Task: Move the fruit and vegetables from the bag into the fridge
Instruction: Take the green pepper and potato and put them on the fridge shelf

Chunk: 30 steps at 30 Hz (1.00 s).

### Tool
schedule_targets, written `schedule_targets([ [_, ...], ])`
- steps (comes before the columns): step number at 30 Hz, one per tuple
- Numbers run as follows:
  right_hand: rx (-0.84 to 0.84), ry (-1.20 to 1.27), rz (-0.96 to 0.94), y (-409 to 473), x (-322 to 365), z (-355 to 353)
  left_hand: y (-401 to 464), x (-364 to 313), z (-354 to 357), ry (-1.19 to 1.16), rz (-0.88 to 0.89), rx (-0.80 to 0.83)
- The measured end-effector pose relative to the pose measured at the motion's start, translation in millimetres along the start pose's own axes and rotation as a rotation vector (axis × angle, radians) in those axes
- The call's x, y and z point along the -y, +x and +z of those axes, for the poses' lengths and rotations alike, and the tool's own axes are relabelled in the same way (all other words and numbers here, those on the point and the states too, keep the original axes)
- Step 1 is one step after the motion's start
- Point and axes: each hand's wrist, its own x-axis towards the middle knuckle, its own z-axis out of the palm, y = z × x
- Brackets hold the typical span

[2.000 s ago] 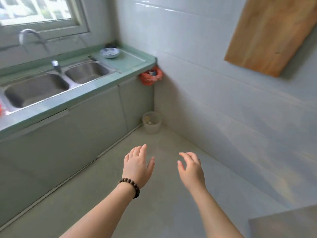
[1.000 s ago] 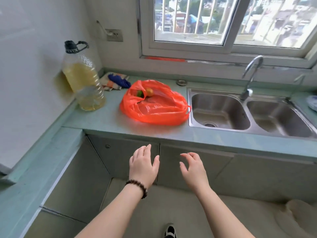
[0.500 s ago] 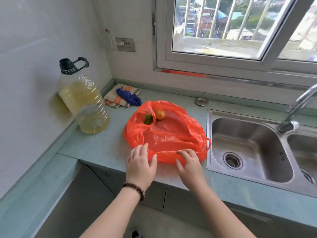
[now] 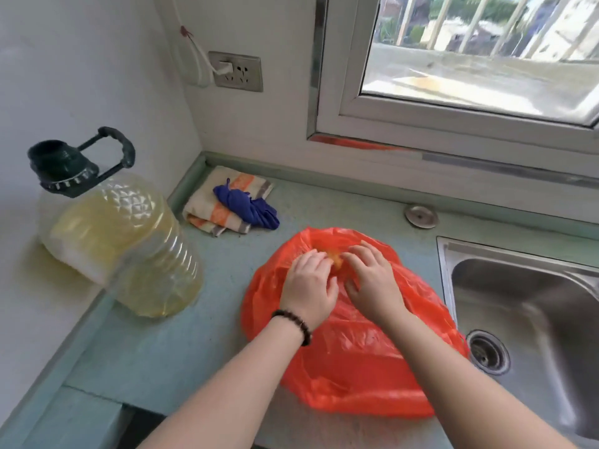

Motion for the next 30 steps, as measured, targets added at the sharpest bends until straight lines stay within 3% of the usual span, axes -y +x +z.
schedule_targets([
  [3,0.088,-0.04,-0.051,33.4,-2.9,13.3,16.1,28.0,11.4,0.137,-0.103,0.241],
  [5,0.196,-0.048,-0.061,48.6,-3.7,23.8,16.2,48.0,17.8,0.168,-0.123,0.318],
  [11,0.481,0.085,0.062,73.5,-16.7,51.6,13.1,95.0,19.7,-0.025,-0.167,0.262],
  [17,0.436,0.144,0.11,78.8,-23.5,62.8,21.5,113.8,14.2,-0.327,-0.364,0.274],
  [25,0.405,0.189,0.148,47.6,-30.0,58.7,4.3,119.1,11.9,-0.266,-0.307,0.427],
  [27,0.392,0.2,0.155,40.6,-29.4,57.3,6.0,110.3,3.8,-0.208,-0.276,0.348],
  [30,0.377,0.216,0.162,35.3,-26.9,57.6,14.8,87.1,-2.9,-0.168,-0.084,0.082],
])
